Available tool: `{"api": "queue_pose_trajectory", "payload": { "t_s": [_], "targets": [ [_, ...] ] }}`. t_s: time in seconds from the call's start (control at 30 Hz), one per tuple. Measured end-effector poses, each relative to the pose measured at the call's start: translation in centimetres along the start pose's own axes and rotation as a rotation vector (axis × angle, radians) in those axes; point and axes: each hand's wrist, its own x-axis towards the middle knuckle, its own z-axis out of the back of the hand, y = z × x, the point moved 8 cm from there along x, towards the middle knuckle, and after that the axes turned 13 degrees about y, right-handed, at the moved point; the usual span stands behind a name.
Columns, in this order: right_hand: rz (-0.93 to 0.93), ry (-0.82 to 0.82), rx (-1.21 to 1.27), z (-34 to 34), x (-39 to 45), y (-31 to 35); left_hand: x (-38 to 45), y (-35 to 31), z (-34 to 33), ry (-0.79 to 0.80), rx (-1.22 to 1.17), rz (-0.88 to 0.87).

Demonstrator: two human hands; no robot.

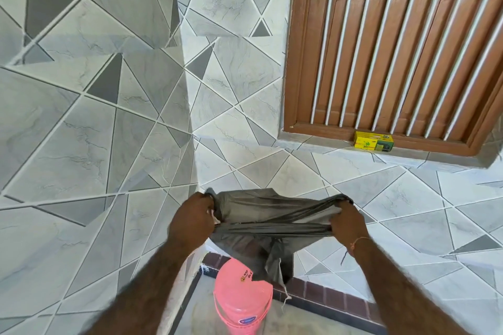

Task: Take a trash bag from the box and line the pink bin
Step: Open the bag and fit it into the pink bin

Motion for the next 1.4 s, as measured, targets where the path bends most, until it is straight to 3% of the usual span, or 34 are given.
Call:
{"api": "queue_pose_trajectory", "payload": {
  "t_s": [0.07, 0.13, 0.33, 0.5, 0.57, 0.63, 0.67, 0.7, 0.73, 0.77, 0.8, 0.83, 1.1, 1.23, 1.33, 1.4],
  "targets": [
    [-0.002, 0.026, -0.143, 0.3, 0.3, 0.0, 0.2, -0.2, -1.1, 0.187, 0.287, 0.025],
    [-0.015, 0.081, -0.330, 0.1, 0.5, 0.1, 0.3, 1.0, -1.3, 0.243, 0.389, 0.170],
    [0.002, 0.178, -0.560, -0.7, 0.0, 1.1, 1.5, -0.2, 1.3, 0.065, 0.454, 0.226],
    [0.108, 0.007, -0.543, 3.0, -0.2, 6.0, 2.6, -3.7, 3.5, -0.016, 0.665, 0.070],
    [0.194, -0.165, -0.499, 6.0, -0.8, 9.3, 3.1, -4.9, 8.1, -0.191, 0.543, 0.093],
    [0.314, -0.405, -0.370, 8.1, -1.6, 10.8, 1.5, -5.6, 12.1, -0.532, 0.429, 0.071],
    [0.333, -0.471, -0.352, 8.2, -1.8, 10.2, 0.6, -5.2, 12.0, -0.591, 0.442, 0.051],
    [0.302, -0.404, -0.418, 6.6, -0.9, 8.2, 0.2, -4.4, 9.8, -0.542, 0.480, 0.006],
    [0.212, -0.167, -0.560, 3.0, 0.4, 5.0, 0.3, -2.9, 5.0, -0.275, 0.561, -0.006],
    [0.081, 0.171, -0.680, -1.8, 0.5, 0.2, -1.0, -0.4, -0.9, 0.019, 0.629, 0.039],
    [-0.046, 0.386, -0.737, -5.2, 0.0, -4.2, -2.0, 2.3, -5.8, 0.222, 0.601, 0.112],
    [-0.100, 0.449, -0.775, -7.1, -0.4, -6.7, -2.2, 4.0, -8.8, 0.322, 0.557, 0.162],
    [-0.139, 0.442, -0.683, -6.6, 0.9, -9.3, -2.5, 4.7, -10.8, 0.337, 0.471, 0.244],
    [-0.119, 0.496, -0.646, -6.7, 2.2, -9.5, -2.4, 4.1, -10.9, 0.370, 0.318, 0.329],
    [-0.017, 0.394, -0.514, -4.5, 4.2, -6.8, 0.0, 2.1, -8.3, 0.238, 0.276, 0.295],
    [0.105, 0.201, -0.425, -1.5, 5.0, -3.4, 1.1, 0.1, -5.0, 0.028, 0.173, 0.253]
  ]
}}
